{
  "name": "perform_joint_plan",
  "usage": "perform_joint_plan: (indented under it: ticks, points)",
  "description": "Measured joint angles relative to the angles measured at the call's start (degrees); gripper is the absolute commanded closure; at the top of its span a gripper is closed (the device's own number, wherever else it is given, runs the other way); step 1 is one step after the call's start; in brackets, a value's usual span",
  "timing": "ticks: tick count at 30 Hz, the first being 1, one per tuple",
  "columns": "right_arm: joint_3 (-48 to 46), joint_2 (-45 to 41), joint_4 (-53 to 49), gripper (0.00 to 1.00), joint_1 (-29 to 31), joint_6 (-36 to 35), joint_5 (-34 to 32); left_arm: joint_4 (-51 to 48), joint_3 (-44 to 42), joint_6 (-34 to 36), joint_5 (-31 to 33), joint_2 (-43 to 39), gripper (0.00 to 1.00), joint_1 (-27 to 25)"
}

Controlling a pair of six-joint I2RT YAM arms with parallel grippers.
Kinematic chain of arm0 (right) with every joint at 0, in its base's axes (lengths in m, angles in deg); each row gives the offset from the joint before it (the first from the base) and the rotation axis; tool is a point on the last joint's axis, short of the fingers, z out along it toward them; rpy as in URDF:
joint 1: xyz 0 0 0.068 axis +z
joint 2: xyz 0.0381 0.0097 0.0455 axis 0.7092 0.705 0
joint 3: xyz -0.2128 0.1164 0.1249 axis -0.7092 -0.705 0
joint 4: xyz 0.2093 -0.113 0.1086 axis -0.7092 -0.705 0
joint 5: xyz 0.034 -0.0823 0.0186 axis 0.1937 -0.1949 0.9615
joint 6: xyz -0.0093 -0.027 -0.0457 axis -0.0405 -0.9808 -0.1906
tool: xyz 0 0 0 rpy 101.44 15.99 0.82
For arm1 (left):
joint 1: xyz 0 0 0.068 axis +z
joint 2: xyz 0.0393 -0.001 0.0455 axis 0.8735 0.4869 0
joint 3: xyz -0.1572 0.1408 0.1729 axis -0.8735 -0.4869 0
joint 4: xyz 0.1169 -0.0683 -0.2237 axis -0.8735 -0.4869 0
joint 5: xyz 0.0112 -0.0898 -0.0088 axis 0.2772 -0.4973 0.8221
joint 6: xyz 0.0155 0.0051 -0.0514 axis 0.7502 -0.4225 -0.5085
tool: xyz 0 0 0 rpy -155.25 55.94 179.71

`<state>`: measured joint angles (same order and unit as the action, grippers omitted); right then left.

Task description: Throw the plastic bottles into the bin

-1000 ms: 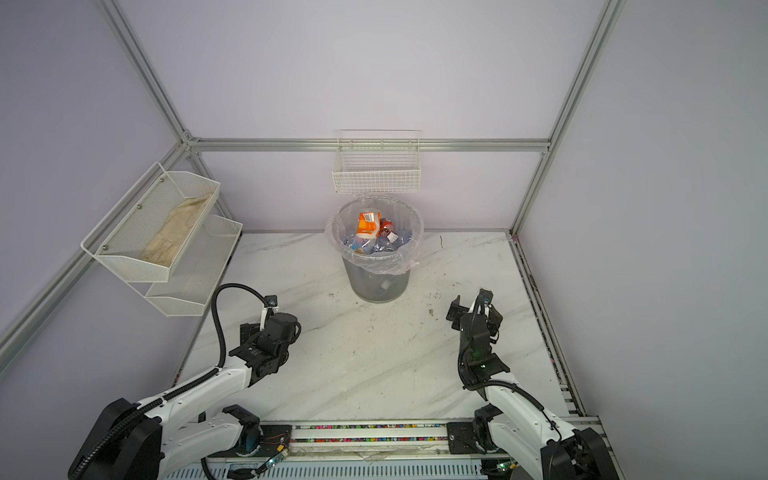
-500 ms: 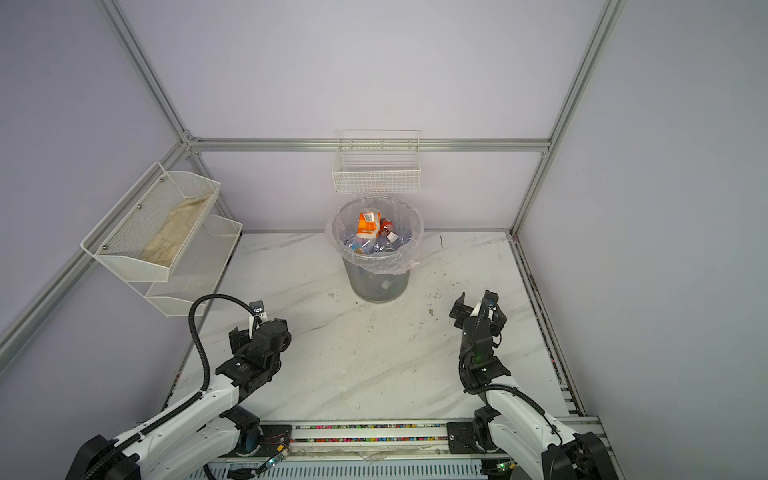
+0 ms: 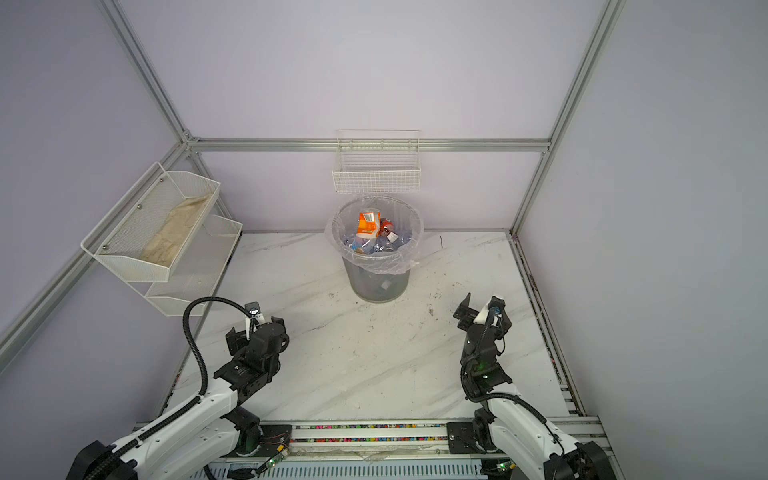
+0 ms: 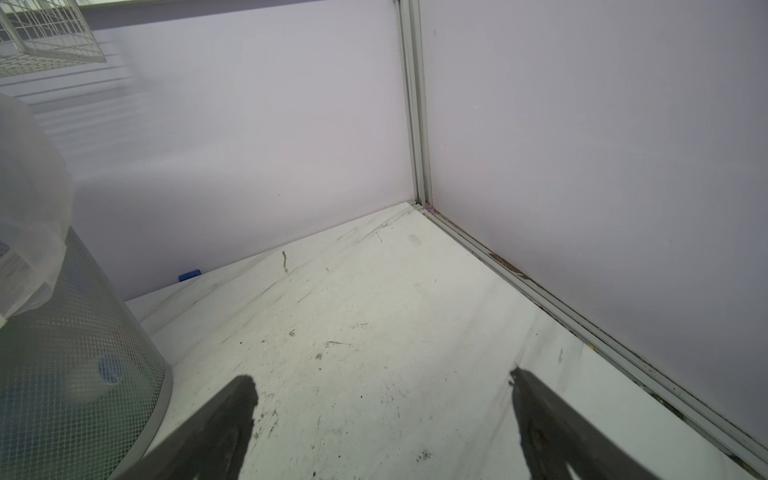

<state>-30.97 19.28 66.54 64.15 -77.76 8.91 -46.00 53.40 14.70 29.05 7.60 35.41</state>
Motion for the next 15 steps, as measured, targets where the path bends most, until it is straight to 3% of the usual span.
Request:
perform_joint_plan:
  ticks: [15]
  points:
    - [-1.25, 2.36, 7.34, 0.02, 0.0, -0.68, -1.42, 6.75, -1.16, 2.16, 1.81, 0.96, 0.0, 0.0]
